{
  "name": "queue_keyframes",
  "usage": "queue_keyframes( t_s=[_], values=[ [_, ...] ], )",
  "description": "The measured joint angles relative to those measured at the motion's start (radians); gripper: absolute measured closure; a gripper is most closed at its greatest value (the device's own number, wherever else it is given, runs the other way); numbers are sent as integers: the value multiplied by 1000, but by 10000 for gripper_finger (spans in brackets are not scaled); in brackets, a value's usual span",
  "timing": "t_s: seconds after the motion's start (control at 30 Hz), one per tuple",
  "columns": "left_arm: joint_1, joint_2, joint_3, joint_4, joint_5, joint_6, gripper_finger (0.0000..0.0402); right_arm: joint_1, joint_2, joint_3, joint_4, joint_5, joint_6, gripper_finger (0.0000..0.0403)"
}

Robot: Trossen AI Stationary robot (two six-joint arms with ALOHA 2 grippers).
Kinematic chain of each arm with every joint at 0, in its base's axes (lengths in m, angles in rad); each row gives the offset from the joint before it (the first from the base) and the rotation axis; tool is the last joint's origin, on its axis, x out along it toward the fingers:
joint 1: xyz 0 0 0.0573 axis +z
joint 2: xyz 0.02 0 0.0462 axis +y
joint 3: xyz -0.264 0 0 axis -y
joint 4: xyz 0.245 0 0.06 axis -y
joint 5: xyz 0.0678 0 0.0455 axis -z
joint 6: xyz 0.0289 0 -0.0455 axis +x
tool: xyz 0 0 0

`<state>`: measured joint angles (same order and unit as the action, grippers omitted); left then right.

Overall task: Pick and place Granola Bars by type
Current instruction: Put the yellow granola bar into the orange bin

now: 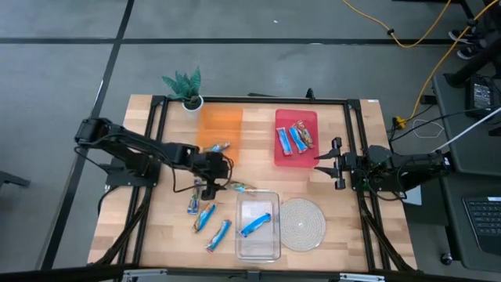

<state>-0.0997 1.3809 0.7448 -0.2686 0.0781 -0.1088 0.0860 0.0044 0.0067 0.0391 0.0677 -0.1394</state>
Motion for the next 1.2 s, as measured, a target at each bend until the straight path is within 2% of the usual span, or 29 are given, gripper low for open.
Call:
queue_keyframes(
  t_s=[0.3, 0.47, 0.67, 0.83, 0.97, 1.1, 1.2],
  values=[
    [-32, 79, 0, 48, -193, 27, 130, 0, 0, 0, 0, 0, 0, 247],
    [-45, 129, 0, 103, -174, 27, 115, 0, 0, 0, 0, 0, 0, 247],
    [-51, 219, 0, 151, -166, 52, 114, 0, 0, 0, 0, 0, 0, 247],
    [-51, 287, 0, 203, -230, 55, 114, 0, 0, 0, 0, 0, 0, 247],
    [-50, 303, 1, 220, -238, 65, 117, 0, 0, 0, 0, 0, 0, 247],
    [-50, 304, 1, 230, -254, 54, 139, 0, 0, 0, 0, 0, 0, 247],
    [-48, 302, 0, 228, -273, 51, 171, 0, 0, 0, 0, 0, 0, 247]
  ],
)
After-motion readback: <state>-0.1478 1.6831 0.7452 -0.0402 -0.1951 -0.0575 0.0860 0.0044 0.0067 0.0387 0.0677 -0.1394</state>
